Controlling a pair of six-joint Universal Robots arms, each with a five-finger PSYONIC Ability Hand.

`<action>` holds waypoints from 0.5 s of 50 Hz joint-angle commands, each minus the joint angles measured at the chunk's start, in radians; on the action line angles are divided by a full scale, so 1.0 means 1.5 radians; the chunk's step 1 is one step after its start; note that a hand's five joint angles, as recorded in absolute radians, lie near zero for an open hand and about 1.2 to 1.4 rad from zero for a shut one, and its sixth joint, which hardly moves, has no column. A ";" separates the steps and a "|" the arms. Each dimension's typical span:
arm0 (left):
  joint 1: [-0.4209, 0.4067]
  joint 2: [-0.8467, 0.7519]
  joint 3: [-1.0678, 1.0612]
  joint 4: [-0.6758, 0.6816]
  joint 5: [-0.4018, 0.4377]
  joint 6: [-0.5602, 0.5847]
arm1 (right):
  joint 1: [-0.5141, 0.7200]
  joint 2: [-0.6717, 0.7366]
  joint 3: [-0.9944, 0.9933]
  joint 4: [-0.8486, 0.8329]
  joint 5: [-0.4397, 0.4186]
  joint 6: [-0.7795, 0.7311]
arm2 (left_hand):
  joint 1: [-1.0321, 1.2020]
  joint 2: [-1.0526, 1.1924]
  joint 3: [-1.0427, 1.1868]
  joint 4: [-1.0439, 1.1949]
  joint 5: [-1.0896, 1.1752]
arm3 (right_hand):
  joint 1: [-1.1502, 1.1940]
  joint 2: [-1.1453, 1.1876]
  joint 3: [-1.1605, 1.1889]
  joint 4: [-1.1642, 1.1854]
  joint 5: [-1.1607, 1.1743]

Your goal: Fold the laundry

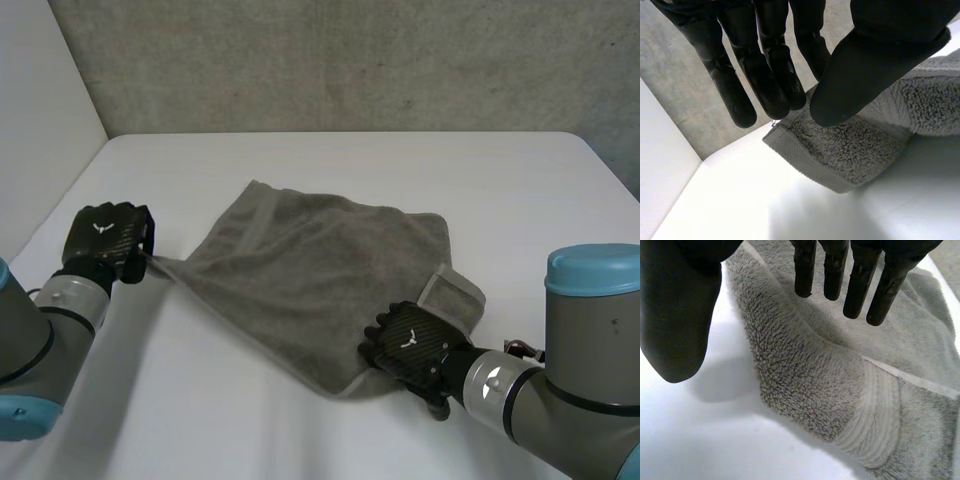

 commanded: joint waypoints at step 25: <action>0.061 0.055 -0.015 0.000 -0.001 -0.002 | -0.056 0.077 -0.351 0.202 -0.009 0.200 | 0.141 0.120 0.119 0.119 0.133 | 0.085 0.057 0.074 0.079 0.110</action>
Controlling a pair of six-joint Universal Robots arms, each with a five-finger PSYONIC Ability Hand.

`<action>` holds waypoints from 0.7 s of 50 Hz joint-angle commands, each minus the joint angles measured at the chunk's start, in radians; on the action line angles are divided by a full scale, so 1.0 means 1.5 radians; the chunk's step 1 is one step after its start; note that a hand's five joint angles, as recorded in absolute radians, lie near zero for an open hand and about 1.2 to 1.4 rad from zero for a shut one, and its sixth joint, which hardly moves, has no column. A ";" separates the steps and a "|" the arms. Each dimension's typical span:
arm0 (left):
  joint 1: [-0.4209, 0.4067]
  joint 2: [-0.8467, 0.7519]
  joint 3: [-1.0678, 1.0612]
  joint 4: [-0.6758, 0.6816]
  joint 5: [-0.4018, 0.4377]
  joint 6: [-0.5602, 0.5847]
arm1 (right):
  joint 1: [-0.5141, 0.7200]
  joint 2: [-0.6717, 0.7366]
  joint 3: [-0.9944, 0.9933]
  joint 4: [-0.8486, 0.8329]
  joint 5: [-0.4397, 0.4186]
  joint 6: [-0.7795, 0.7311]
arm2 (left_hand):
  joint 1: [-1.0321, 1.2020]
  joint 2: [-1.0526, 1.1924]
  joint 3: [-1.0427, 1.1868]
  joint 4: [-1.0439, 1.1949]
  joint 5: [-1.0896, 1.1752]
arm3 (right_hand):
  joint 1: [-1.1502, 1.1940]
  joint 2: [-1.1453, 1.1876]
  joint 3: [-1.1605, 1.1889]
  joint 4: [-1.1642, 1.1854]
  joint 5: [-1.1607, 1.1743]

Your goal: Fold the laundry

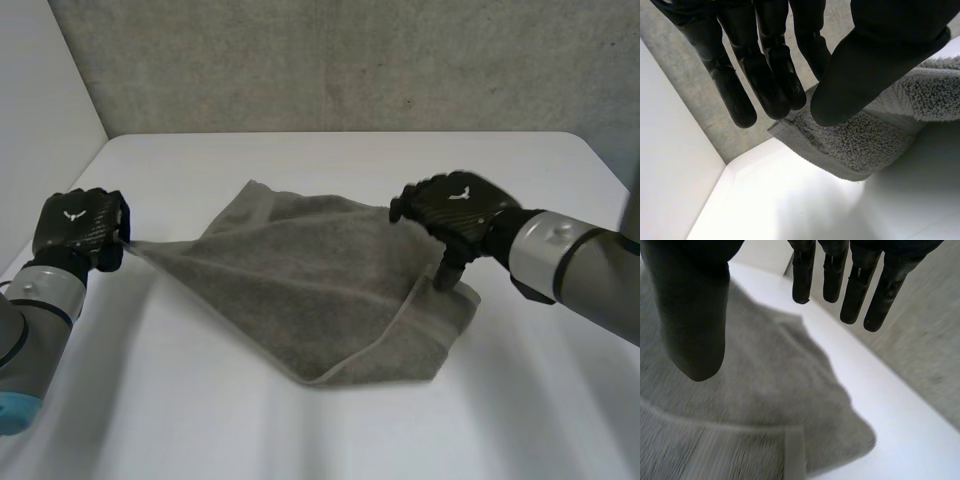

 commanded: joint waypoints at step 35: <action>0.033 0.009 -0.002 0.001 0.001 0.000 | 0.071 0.277 -0.194 0.059 0.124 -0.123 | 0.141 0.120 0.119 0.119 0.133 | 0.168 0.178 0.168 0.165 0.154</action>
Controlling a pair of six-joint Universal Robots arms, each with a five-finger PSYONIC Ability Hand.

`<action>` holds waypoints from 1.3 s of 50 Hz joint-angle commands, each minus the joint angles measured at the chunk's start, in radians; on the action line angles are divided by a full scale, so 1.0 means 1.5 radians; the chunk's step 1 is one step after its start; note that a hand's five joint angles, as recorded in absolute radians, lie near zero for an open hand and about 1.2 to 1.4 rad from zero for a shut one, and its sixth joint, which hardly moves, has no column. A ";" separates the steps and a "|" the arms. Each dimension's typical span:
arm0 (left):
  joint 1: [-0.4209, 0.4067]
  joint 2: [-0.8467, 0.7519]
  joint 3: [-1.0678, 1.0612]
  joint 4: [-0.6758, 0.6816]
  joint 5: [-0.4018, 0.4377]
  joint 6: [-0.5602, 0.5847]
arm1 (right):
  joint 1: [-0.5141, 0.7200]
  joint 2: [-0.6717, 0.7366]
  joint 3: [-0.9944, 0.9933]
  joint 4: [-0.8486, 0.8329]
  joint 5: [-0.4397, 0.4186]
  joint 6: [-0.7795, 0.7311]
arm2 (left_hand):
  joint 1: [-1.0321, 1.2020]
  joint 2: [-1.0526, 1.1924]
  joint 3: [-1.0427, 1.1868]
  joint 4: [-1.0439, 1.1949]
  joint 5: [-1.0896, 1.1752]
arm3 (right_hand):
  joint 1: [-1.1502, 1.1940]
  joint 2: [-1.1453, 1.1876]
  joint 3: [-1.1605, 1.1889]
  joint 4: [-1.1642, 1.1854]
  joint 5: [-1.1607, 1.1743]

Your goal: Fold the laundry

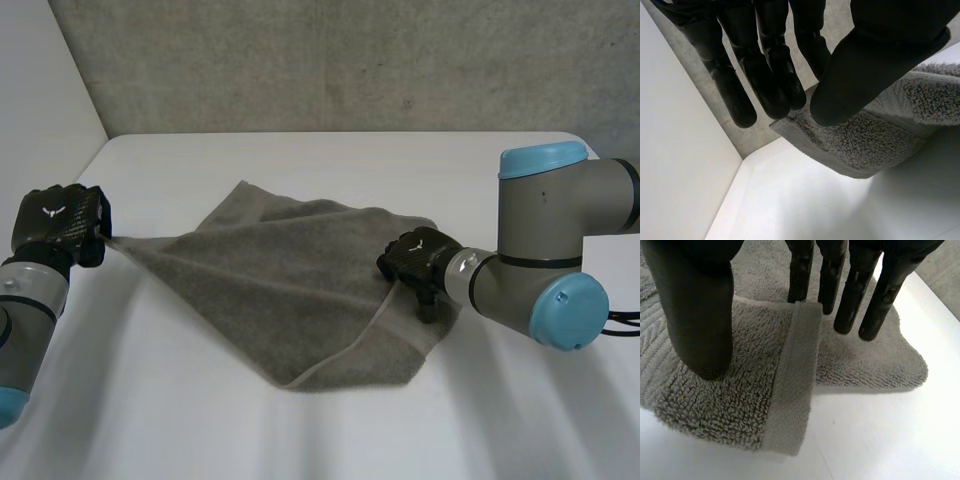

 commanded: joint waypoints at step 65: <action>0.046 0.288 0.310 -0.365 0.070 -0.100 | -0.207 -0.506 -0.036 0.096 -0.084 0.161 | 0.141 0.120 0.119 0.119 0.133 | 0.580 0.581 0.580 0.582 0.574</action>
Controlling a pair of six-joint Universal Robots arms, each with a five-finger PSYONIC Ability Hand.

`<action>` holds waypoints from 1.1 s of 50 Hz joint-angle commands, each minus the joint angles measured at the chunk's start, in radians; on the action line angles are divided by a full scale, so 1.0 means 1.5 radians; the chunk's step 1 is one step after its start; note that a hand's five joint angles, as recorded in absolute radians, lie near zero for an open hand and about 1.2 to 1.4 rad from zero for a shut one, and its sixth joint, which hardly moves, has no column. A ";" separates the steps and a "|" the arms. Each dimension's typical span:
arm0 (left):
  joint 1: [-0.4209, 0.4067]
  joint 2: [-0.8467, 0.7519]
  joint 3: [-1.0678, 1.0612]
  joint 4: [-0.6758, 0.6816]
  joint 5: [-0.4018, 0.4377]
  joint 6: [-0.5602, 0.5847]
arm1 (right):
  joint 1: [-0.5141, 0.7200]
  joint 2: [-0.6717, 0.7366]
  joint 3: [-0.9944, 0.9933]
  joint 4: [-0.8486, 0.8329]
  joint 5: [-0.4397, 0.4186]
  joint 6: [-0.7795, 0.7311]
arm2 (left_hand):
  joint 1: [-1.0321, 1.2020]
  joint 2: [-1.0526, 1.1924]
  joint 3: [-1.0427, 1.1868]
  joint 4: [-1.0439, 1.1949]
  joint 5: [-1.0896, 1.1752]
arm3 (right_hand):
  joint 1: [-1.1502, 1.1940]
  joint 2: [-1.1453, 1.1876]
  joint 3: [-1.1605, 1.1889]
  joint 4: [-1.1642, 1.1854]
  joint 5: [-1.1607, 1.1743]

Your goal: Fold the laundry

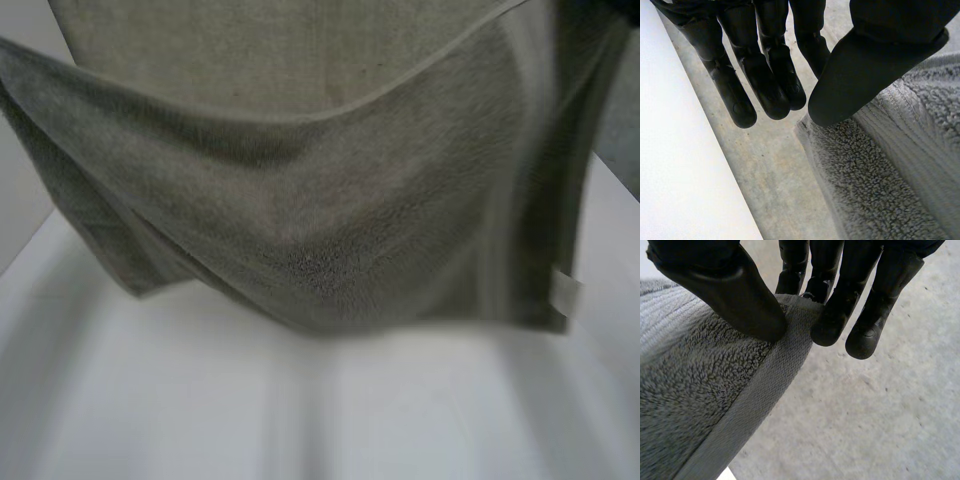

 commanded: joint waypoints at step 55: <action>-0.074 -0.436 -0.094 0.247 -0.042 -0.028 | 0.051 0.368 0.160 -0.123 -0.033 -0.191 | 0.138 0.119 0.119 0.118 0.129 | 0.041 0.044 0.035 0.039 0.035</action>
